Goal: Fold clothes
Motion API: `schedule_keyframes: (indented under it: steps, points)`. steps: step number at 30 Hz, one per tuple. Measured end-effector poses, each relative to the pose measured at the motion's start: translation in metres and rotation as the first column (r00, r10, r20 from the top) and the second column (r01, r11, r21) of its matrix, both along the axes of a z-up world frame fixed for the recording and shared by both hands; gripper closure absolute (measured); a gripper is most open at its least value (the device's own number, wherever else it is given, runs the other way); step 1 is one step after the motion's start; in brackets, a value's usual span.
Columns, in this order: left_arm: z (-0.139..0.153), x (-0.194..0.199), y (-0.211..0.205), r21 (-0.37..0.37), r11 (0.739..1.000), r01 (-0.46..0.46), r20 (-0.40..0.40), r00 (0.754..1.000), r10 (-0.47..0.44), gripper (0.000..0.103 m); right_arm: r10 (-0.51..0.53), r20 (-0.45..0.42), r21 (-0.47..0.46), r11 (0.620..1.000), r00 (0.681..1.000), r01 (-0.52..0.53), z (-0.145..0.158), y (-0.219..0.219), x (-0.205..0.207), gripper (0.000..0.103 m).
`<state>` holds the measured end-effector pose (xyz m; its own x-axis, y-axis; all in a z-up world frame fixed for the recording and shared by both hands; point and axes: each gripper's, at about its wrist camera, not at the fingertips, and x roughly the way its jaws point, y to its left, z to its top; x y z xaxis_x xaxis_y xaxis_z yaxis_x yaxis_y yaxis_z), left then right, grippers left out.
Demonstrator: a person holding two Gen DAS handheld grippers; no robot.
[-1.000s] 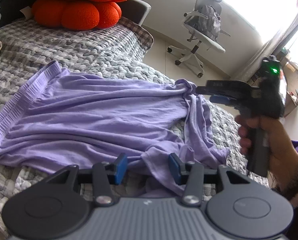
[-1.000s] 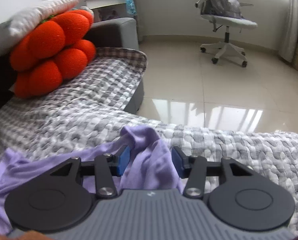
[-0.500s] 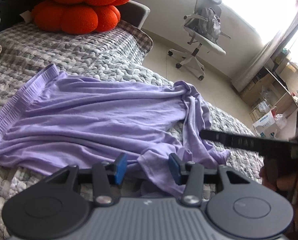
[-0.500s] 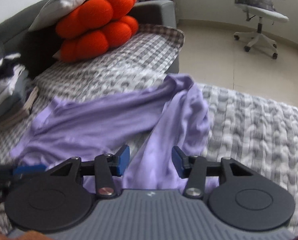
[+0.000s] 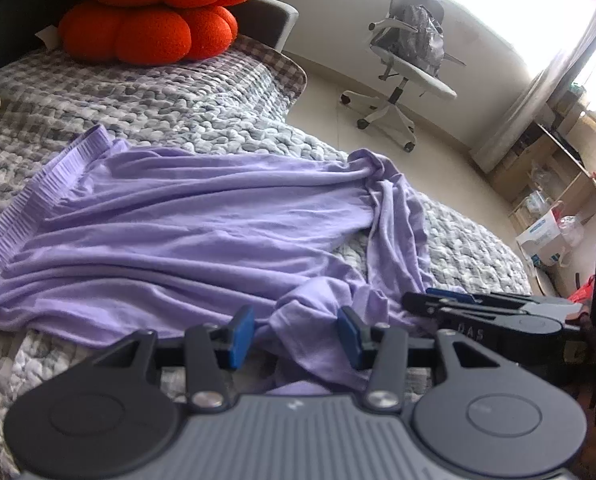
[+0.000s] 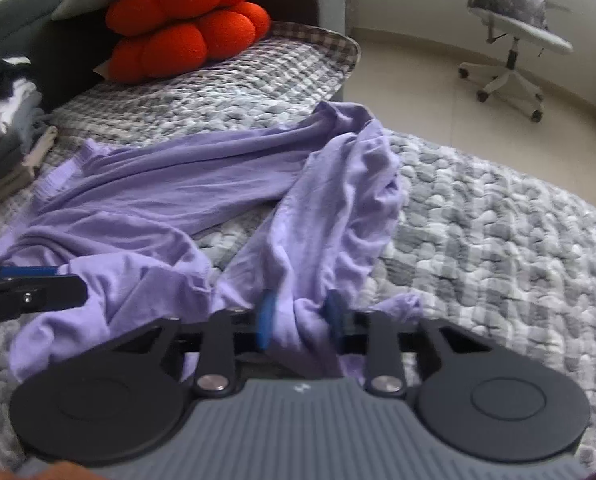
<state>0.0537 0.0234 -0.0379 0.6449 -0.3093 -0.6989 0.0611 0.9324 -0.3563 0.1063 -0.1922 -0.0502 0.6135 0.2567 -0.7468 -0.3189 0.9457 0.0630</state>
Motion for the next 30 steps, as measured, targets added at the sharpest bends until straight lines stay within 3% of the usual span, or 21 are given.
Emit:
schedule_keyframes:
  steps: [3, 5, 16, 30]
  points:
    - [-0.002, 0.000, -0.003, 0.015, 1.000, -0.001, -0.001, 1.000, 0.001, 0.056, -0.010, 0.016, -0.017, 1.000, 1.000, 0.011, 0.001, -0.001, -0.001, 0.095]
    - [-0.002, -0.001, -0.005, 0.025, 1.000, 0.000, 0.001, 1.000, 0.000, 0.056, -0.020, 0.030, -0.027, 0.999, 0.999, 0.021, 0.003, -0.002, -0.002, 0.096]
    - [-0.002, -0.001, -0.011, 0.043, 0.999, 0.004, 0.006, 1.000, -0.005, 0.056, -0.129, 0.149, -0.152, 0.977, 0.980, 0.151, 0.033, -0.050, 0.007, 0.096]
    - [-0.005, 0.000, -0.015, 0.067, 0.998, 0.020, 0.007, 1.000, -0.021, 0.056, -0.293, 0.216, -0.292, 0.891, 0.932, 0.347, 0.035, -0.116, 0.065, 0.096]
